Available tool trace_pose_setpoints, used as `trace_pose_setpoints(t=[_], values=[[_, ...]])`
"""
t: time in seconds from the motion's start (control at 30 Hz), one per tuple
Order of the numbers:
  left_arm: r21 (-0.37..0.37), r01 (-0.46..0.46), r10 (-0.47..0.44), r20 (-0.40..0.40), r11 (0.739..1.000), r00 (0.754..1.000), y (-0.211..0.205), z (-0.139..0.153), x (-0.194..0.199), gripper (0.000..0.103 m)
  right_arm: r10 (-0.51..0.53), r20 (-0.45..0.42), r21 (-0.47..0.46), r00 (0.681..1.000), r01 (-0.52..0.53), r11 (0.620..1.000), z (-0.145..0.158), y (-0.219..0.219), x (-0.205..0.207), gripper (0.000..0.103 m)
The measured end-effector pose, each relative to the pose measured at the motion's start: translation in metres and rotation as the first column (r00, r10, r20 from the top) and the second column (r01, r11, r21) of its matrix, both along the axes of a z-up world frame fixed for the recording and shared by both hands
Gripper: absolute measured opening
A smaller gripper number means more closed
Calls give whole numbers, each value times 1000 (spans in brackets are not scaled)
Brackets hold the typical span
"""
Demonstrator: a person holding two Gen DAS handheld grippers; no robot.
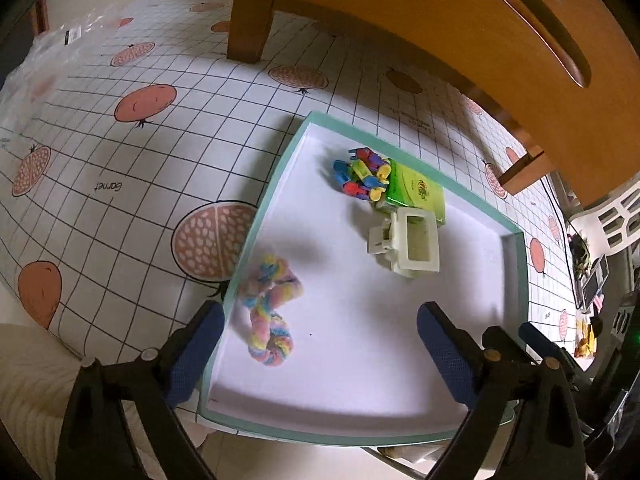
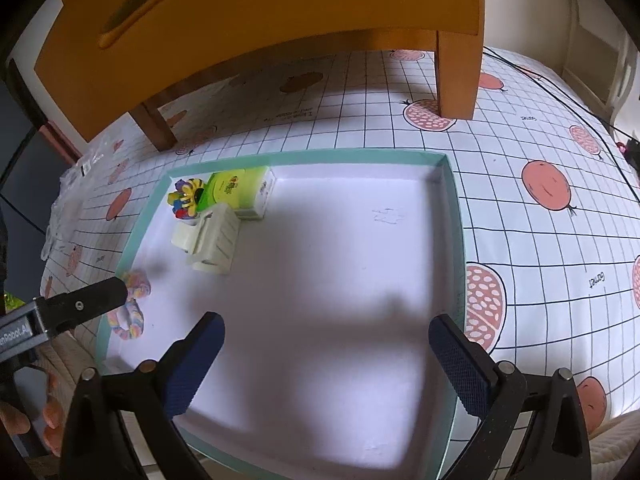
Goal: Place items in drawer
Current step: 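Withdraw both tools from the drawer back over the tray, then grasp the rainbow rope toy with the left tool while the right grasps the white plastic clip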
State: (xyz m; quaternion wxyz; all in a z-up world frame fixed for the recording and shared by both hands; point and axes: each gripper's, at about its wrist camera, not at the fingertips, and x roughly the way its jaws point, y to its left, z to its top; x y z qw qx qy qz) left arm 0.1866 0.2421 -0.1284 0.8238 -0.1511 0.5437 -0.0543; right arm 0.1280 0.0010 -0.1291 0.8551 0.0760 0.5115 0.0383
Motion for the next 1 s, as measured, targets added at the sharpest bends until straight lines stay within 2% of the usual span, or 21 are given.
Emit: trace_pose_setpoints(t=[0.1,0.13,0.17,0.2,0.4,0.5,0.7,0.8,0.93,1.0], values=[[-10,0,0,4,1000,1000,0,0,0,96,0,-1,0,1000,0,1000,0,1,0,103],[-20,4,-4,8,1000,1000,0,1,-1,91,0,-2,0,1000,0,1000,0,0,0,103],[-42,14,-13,6,999,1000,0,1,-1,79,0,-3,0,1000,0,1000,-1,0,0,103],[-53,20,-20,-4,998,1000,0,-1,0,76,-1,-4,0,1000,1,1000,-1,0,0,103],[-86,-15,7,-101,996,995,6,-22,3,75,-7,-8,1,1000,7,1000,-2,-1,0,103],[-83,-21,11,-120,996,993,6,-29,5,64,4,-10,8,1000,-4,1000,-3,3,3,103],[-7,23,-24,-73,1000,997,-8,-28,9,56,55,23,54,998,-56,997,8,19,15,103],[12,25,-24,-57,1000,998,-11,-28,11,46,86,40,82,996,-89,993,14,30,24,103],[4,0,1,-51,1000,999,-8,-29,12,30,97,42,67,994,-100,993,15,39,34,103],[-1,-10,10,-50,1000,999,-4,-29,14,27,97,18,81,995,-98,992,9,45,44,103]])
